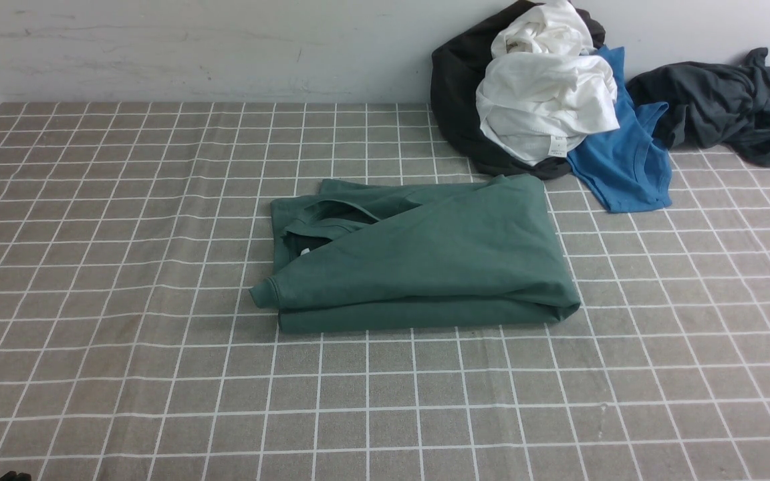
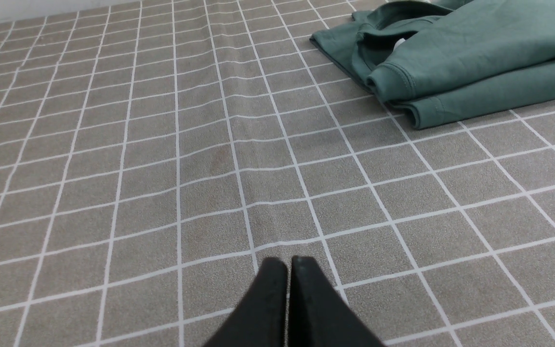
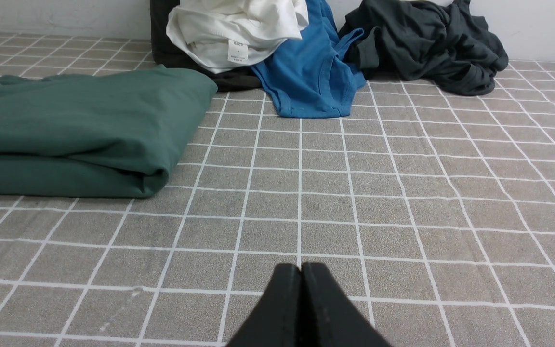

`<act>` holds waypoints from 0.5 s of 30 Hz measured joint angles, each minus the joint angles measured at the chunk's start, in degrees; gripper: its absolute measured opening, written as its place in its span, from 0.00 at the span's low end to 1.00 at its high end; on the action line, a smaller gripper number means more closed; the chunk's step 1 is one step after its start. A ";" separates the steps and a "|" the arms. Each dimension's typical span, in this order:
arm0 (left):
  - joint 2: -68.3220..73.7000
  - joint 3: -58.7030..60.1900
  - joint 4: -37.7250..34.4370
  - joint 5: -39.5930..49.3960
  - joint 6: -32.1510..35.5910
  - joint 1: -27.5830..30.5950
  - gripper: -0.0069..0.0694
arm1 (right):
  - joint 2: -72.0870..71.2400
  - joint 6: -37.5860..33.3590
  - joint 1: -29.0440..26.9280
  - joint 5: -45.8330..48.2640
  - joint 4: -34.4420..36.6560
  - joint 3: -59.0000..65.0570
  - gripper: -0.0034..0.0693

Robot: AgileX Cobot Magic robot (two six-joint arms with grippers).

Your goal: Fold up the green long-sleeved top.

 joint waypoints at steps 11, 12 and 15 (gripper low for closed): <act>0.00 0.00 0.00 0.00 0.00 0.02 0.08 | 0.00 0.00 0.00 0.00 0.00 0.00 0.03; 0.00 0.00 0.00 0.00 -0.05 0.15 0.08 | 0.00 0.00 0.00 0.00 0.00 0.00 0.03; 0.00 0.00 0.00 0.00 -0.05 1.16 0.08 | 0.00 0.00 0.00 0.00 0.00 0.00 0.03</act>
